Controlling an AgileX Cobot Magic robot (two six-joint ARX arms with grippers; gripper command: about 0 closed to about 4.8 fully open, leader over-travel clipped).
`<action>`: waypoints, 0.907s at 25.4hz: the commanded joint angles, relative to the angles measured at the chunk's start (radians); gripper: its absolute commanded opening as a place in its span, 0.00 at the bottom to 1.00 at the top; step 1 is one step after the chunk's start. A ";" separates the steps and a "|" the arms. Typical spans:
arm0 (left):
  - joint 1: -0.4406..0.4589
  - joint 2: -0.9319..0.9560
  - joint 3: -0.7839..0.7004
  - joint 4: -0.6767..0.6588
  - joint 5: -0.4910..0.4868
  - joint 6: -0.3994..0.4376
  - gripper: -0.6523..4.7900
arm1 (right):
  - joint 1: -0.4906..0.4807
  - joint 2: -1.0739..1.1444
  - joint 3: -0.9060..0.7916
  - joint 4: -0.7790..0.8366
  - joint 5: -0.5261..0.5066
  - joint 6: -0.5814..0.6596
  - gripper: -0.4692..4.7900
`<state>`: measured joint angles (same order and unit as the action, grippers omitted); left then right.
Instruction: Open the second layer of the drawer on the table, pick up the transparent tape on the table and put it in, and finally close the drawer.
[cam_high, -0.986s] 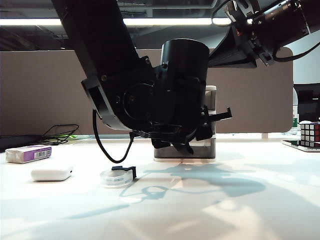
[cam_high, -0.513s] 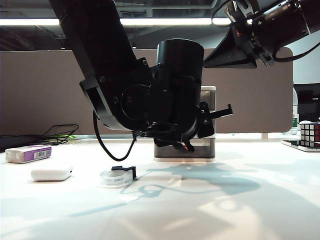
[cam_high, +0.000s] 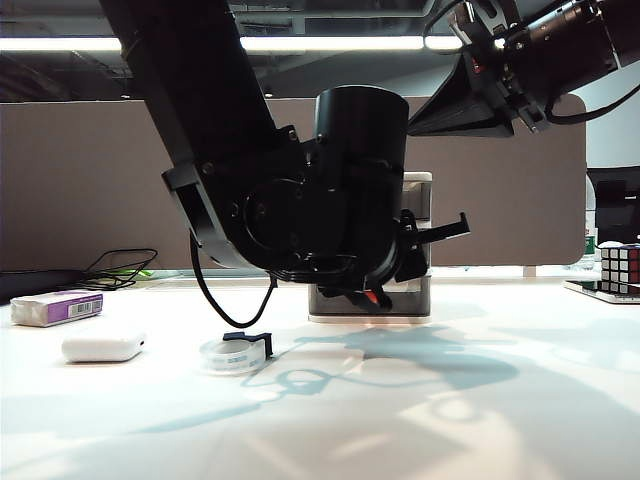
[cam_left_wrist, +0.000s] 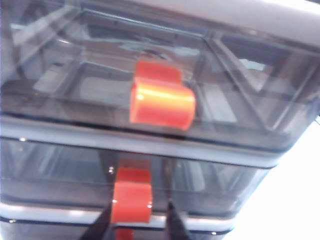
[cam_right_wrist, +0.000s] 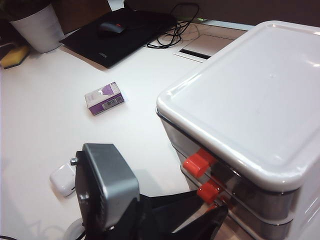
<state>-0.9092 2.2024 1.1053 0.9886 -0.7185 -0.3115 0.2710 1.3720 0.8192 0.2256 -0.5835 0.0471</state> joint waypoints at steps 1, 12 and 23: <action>0.002 -0.001 0.003 0.016 0.000 -0.003 0.32 | 0.001 -0.004 0.006 0.003 -0.002 -0.003 0.08; 0.003 -0.001 0.003 0.068 -0.003 0.053 0.32 | 0.001 -0.004 0.006 0.003 -0.002 -0.003 0.08; 0.002 -0.002 0.003 0.039 -0.055 0.094 0.32 | 0.001 -0.004 0.006 0.003 -0.002 -0.004 0.08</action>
<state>-0.9092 2.2036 1.1065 1.0222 -0.7639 -0.2241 0.2710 1.3720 0.8192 0.2188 -0.5835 0.0471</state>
